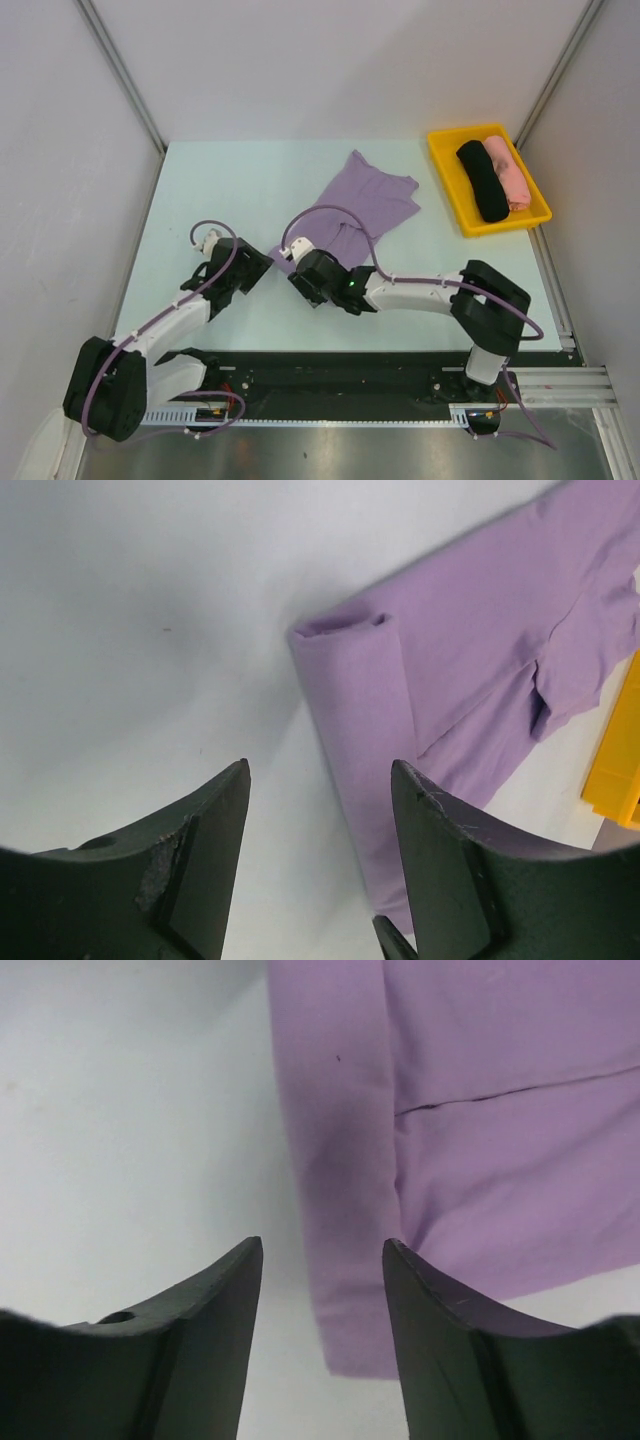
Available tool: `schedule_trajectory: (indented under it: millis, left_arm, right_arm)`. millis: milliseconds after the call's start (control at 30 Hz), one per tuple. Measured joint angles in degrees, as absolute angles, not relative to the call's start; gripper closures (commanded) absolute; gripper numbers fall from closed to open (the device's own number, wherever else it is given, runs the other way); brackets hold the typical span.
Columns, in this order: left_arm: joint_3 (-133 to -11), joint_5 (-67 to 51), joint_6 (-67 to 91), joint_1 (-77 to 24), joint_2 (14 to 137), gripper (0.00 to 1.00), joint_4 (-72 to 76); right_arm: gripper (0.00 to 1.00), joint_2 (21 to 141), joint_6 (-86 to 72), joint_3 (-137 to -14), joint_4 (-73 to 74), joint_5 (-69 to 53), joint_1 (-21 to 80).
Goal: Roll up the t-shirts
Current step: Roll the T-shirt to the center of the board.
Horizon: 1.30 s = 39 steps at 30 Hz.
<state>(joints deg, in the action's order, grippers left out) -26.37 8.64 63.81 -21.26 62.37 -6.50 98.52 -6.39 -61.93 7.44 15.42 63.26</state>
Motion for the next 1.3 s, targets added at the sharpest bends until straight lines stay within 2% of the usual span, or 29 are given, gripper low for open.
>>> schedule_trajectory:
  millis: [133,433,600,667,833,933,1100,1300]
  left_arm:
    - [-26.4,7.4,62.8,-18.8,61.6,0.36,-7.1]
    - [-26.4,4.7,61.4,-17.2,61.7,0.36,-7.0]
    - [-26.2,2.9,60.9,-17.1,62.3,0.36,-5.8]
    - [-25.9,2.1,60.9,-17.1,62.4,0.36,-4.9]
    - [-24.1,-0.8,61.0,-17.1,63.1,0.37,-2.0]
    - [-22.9,-2.0,61.0,-17.1,63.1,0.37,-1.0]
    - [-20.6,-2.3,61.1,-17.2,58.9,0.37,-1.8]
    - [-19.9,-0.5,61.1,-17.3,48.9,0.38,-6.8]
  right_arm:
    - [0.41,103.6,-3.0,-64.1,7.4,22.3,65.4]
    - [0.36,108.8,1.3,-65.2,7.0,27.9,66.3]
    - [0.43,109.3,2.2,-65.6,6.5,27.5,65.5]
    - [0.50,109.4,2.2,-65.7,6.5,26.1,64.5]
    - [0.71,109.4,2.7,-66.0,6.1,18.4,60.1]
    - [0.78,109.3,3.4,-66.1,6.1,12.8,58.5]
    - [0.84,108.9,3.0,-66.5,6.2,-1.9,53.7]
    - [0.84,109.4,-1.2,-66.5,5.3,-21.3,51.5]
